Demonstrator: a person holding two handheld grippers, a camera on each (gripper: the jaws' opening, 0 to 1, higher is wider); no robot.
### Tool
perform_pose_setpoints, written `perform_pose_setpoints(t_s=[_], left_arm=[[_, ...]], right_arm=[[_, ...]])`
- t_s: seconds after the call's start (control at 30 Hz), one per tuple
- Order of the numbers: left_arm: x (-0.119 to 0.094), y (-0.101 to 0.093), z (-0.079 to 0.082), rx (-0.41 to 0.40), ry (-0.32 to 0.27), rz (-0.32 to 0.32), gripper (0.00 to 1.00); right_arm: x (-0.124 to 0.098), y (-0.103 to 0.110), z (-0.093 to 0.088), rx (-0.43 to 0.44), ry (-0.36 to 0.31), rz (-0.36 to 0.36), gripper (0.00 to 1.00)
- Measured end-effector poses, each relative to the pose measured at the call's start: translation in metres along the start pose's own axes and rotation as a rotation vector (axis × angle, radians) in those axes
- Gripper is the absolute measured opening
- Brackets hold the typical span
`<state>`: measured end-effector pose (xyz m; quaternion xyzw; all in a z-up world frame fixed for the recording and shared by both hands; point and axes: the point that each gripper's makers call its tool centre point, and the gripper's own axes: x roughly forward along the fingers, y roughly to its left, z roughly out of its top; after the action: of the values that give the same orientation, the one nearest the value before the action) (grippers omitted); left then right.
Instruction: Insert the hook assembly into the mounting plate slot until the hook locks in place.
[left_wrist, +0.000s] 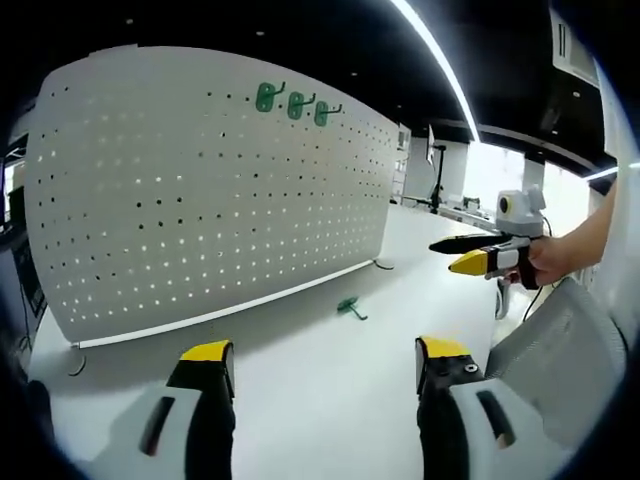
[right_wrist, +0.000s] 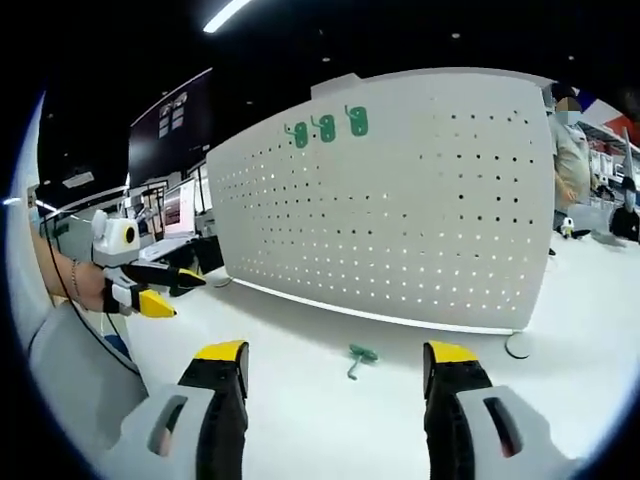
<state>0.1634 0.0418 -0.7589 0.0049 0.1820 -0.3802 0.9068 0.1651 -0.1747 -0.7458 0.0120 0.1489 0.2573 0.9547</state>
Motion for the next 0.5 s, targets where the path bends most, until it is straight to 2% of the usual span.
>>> perform_pose_setpoints(t_s=[0.5], left_arm=[[-0.010,0.005,-0.013,-0.024,0.016,0.024,0.75]], right_arm=[[-0.003,-0.003,-0.012,0.014,0.033,-0.007,0.70]])
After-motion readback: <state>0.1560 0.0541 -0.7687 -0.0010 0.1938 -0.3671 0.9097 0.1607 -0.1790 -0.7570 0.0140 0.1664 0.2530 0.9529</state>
